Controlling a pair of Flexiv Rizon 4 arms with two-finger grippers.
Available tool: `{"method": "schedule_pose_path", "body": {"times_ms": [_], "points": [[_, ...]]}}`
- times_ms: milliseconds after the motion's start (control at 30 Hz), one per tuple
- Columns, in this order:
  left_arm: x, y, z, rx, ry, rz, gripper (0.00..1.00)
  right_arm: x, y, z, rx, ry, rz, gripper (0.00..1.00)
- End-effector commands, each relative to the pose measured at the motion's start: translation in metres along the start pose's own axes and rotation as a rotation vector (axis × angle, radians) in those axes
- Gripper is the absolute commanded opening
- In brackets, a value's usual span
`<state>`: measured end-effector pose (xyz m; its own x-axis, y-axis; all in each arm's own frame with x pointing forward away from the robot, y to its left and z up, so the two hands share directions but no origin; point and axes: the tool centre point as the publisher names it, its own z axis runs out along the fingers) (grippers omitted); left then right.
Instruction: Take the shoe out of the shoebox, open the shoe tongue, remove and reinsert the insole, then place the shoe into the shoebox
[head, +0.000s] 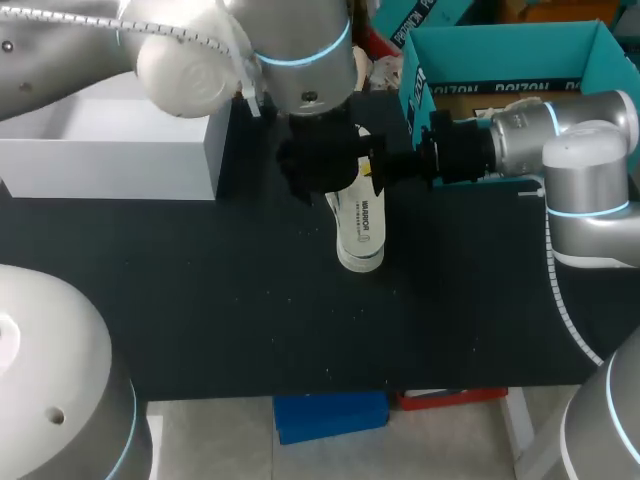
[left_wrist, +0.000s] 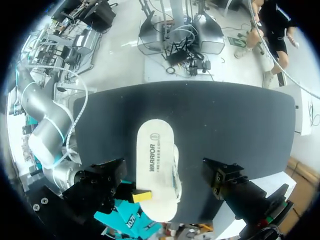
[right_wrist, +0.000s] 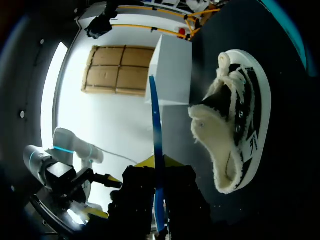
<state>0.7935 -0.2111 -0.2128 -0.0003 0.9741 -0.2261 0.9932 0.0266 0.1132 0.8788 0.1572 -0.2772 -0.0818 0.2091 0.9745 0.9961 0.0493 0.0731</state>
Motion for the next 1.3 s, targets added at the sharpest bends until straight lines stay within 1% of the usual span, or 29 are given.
{"method": "schedule_pose_path", "body": {"times_ms": [33, 67, 1100, 1233, 1300], "points": [[0.041, -0.001, 0.002, -0.053, -0.425, -0.008, 1.0, 0.0, -0.001, 0.0, -0.002, -0.002, 0.0, 0.0], [0.045, 0.0, 0.003, -0.046, -0.446, -0.009, 1.0, 0.0, -0.001, 0.0, -0.002, -0.002, 0.0, 0.0], [0.045, 0.0, 0.003, -0.046, -0.446, -0.009, 1.0, 0.0, -0.001, 0.0, -0.002, -0.002, 0.0, 0.0], [0.056, 0.0, 0.002, -0.137, -0.648, -0.018, 1.0, 0.0, -0.001, 0.0, -0.002, -0.002, 0.0, 0.0], [0.061, -0.002, 0.002, -0.157, -0.755, -0.01, 1.0, 0.0, -0.001, 0.0, -0.002, -0.002, 0.0, 0.0]]}}
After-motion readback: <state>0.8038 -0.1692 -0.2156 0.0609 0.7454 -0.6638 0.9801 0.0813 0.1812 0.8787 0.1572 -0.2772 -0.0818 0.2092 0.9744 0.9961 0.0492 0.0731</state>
